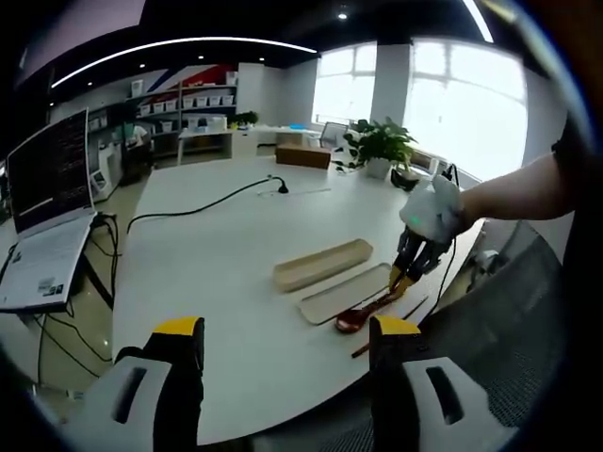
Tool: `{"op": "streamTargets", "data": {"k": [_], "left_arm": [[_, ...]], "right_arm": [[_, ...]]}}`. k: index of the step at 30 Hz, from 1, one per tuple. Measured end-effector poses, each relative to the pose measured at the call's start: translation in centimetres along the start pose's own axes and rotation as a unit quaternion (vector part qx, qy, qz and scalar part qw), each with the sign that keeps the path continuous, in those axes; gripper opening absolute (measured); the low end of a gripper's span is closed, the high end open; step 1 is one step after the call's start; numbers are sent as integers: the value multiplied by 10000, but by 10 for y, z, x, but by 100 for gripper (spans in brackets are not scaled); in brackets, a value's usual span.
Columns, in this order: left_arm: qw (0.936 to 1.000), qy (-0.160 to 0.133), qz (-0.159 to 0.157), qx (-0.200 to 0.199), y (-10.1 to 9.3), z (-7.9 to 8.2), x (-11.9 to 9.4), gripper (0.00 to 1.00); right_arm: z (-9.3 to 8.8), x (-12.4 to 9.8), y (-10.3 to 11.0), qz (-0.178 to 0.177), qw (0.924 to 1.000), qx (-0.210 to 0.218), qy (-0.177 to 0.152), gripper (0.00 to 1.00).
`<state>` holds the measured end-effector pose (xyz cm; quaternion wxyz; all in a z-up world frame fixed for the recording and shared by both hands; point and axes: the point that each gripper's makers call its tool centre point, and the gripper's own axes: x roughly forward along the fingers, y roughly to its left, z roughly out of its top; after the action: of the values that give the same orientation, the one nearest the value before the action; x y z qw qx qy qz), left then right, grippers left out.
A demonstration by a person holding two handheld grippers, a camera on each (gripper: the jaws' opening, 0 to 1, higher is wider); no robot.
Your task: Arrange the utensils inside the cutlery case until each visible utensil rests in its matching compartment.
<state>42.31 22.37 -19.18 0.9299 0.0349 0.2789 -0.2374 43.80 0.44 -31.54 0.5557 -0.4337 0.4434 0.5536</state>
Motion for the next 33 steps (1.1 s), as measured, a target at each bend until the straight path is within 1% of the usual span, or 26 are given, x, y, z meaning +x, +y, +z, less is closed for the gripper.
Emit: {"op": "streamTargets", "data": {"k": [7,10,14,20,26,28,33], "left_arm": [[10000,8,-9,14,0,0,1,73],[10000,14,-21,24,0,0,1,73],[10000,15,-9,20,1,0,1,73],[10000,18,-17,17,0,-1,1,73],[10000,25,-8,13,0,-1,1,73],[10000,38,-5,11,0,-1,1,73],[10000,48,4,15,1,-2,0,73]], "right_arm": [[4,-8,-15,-118,9999,-57,12,0],[6,-10,-24,-187,9997,-158,45,0],[11,-15,-33,-263,9995,-167,-2,0],[15,-17,-45,-372,9990,-236,-6,0],[18,-21,-62,-478,9987,-148,-31,0],[17,-21,-68,-540,9984,-183,17,0],[20,-23,-80,-625,9979,-170,7,0]]}}
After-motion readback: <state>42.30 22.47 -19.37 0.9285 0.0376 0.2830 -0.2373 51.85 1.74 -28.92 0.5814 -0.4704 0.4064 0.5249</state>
